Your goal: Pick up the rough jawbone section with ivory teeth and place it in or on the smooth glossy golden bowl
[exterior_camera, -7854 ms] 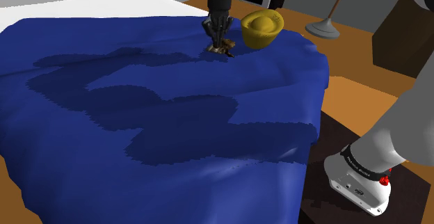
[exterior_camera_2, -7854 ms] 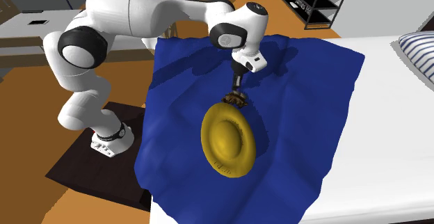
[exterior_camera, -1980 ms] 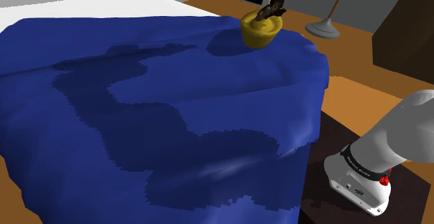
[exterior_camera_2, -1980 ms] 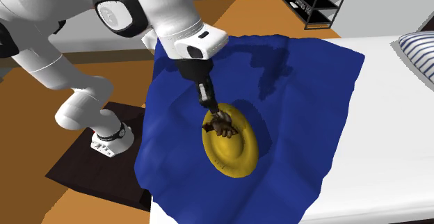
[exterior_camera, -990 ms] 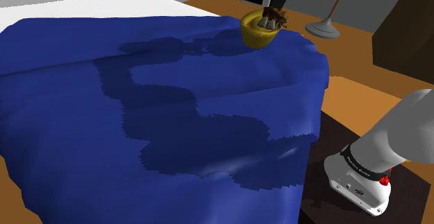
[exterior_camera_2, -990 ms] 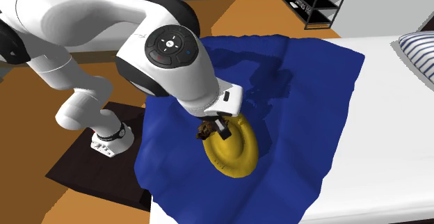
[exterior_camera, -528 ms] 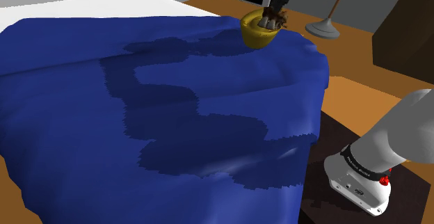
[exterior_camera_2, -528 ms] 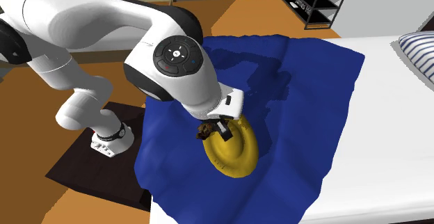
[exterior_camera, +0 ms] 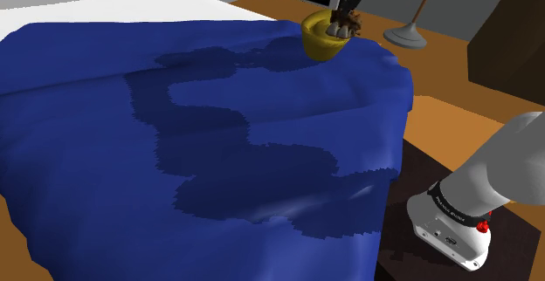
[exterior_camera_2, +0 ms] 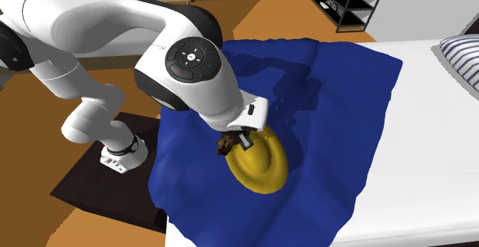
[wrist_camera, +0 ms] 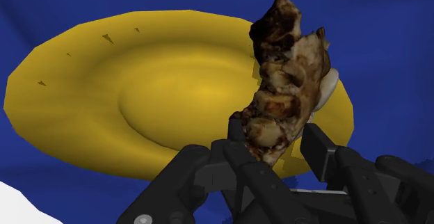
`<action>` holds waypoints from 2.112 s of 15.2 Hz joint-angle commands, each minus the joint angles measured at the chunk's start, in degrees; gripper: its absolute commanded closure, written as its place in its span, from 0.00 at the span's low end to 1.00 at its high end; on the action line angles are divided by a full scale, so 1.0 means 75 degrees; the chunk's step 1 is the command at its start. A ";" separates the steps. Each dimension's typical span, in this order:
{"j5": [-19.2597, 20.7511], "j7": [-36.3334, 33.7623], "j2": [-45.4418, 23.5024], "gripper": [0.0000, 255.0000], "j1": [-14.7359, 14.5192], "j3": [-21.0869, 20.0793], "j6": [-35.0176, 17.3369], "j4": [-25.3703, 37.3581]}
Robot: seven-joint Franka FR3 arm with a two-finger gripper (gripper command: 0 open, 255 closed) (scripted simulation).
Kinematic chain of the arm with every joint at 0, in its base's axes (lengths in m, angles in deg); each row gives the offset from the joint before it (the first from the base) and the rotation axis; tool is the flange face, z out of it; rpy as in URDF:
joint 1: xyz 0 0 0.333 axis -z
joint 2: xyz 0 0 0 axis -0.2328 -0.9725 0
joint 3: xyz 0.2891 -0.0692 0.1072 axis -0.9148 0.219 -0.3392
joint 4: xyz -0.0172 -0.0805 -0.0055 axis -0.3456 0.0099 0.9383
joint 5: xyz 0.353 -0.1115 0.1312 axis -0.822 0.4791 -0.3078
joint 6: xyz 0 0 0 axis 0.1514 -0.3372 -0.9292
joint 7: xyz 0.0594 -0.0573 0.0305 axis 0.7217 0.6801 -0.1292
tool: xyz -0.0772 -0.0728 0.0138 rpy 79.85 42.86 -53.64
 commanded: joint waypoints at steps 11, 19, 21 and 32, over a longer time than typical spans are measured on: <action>0.0020 -0.0188 -0.0095 1.00 -0.0001 0.0008 0.0611 0.0647; -0.0011 -0.0413 -0.0269 1.00 0.0030 0.0050 0.1431 0.1659; -0.0031 -0.0467 -0.0334 1.00 0.0042 0.0063 0.1644 0.1941; -0.0620 -0.0496 -0.2208 1.00 0.0300 0.0167 0.2367 0.4416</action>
